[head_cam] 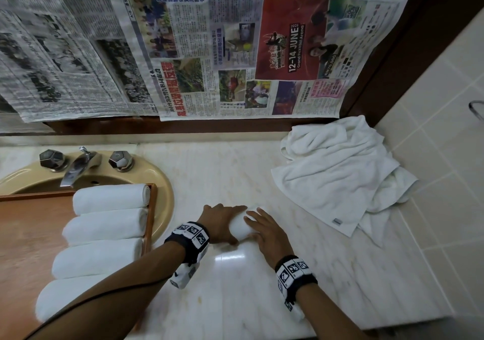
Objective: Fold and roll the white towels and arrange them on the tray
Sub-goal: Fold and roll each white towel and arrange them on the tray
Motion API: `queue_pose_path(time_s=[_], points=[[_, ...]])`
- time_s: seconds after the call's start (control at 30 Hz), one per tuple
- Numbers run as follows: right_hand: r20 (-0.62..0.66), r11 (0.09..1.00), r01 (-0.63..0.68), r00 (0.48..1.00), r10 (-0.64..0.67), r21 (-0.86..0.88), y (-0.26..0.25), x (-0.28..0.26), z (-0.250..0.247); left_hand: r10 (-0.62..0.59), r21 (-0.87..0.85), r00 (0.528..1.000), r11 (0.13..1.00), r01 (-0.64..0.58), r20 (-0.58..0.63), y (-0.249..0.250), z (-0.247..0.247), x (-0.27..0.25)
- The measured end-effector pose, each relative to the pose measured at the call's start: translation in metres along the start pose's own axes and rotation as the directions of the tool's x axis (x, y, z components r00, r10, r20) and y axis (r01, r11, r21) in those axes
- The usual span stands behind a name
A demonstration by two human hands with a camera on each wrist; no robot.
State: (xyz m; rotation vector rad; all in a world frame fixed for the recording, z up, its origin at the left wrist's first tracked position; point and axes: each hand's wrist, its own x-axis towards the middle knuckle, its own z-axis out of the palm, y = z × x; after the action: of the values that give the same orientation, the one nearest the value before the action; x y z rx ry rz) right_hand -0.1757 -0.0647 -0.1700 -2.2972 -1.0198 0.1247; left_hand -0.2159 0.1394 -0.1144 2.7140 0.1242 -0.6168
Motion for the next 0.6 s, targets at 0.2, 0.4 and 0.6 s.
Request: queue_pose_path(time_s=[0.2, 0.4, 0.6], points=[[-0.031, 0.998, 0.018, 0.999, -0.02, -0.064, -0.007, -0.002, -0.005, -0.027, -0.064, 1.0, 0.998, 0.026, -0.014, -0.001, 0.002, -0.008], [-0.078, 0.998, -0.044, 0.996, 0.041, -0.042, -0.018, -0.008, -0.029, -0.099, -0.097, 0.993, 0.991, 0.092, -0.07, -0.001, 0.0, -0.034], [-0.042, 0.968, -0.193, 0.978, 0.202, 0.158, -0.041, -0.023, -0.061, -0.207, -0.244, 0.951, 0.958, 0.15, -0.228, -0.009, -0.019, -0.084]])
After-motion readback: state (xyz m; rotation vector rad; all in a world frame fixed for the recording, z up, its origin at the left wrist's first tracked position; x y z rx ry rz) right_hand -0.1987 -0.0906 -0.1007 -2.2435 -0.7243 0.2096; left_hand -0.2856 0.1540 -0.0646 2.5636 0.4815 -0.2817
